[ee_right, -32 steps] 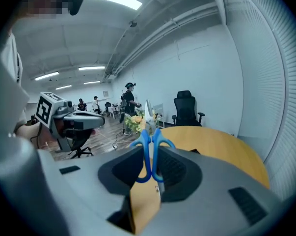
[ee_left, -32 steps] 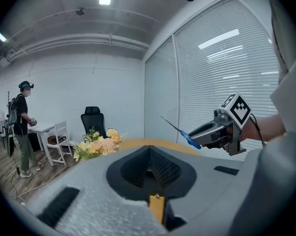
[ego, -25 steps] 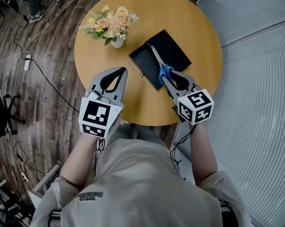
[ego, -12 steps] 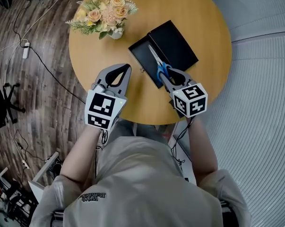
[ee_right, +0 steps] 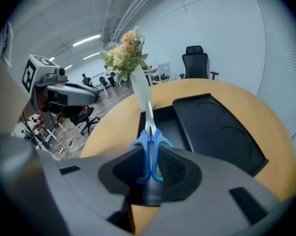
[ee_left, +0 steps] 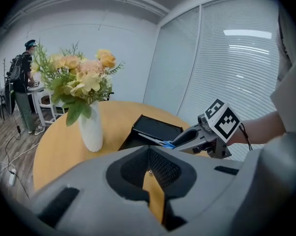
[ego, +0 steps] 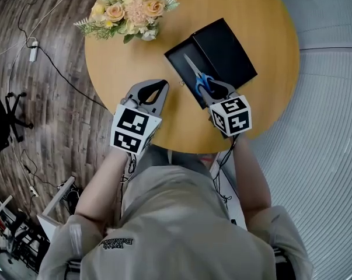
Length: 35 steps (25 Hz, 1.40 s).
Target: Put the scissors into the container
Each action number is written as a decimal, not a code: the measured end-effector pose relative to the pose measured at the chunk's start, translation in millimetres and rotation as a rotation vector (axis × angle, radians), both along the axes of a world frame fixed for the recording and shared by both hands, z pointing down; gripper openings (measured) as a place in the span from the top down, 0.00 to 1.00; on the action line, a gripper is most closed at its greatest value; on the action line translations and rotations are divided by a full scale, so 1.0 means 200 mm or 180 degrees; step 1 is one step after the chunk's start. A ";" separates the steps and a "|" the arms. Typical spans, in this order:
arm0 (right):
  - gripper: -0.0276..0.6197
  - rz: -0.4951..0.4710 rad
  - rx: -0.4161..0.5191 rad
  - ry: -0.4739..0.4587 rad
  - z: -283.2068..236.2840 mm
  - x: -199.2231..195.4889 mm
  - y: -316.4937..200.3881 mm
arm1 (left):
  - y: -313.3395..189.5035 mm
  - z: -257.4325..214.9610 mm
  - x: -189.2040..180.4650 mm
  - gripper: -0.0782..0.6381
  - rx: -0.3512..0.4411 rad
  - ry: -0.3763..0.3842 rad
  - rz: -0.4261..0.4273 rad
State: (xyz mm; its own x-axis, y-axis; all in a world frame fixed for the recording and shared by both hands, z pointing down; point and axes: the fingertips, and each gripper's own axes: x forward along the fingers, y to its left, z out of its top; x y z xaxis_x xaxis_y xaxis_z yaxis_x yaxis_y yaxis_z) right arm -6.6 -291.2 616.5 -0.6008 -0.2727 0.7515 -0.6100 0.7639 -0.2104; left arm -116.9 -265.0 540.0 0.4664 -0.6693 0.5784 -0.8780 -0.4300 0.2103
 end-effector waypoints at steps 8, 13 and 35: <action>0.80 -0.0133 -0.0087 0.0536 0.23 0.01 -0.03 | -0.02 0.14 0.03 0.86 -0.0181 0.0020 0.0094; 0.80 -0.0154 -0.0094 0.0928 0.28 0.02 -0.04 | -0.03 0.19 0.07 0.86 -0.0225 0.0037 0.0174; 0.80 -0.0327 0.0033 0.1547 0.36 0.00 -0.04 | 0.04 0.20 0.02 0.86 -0.0357 0.0092 0.0097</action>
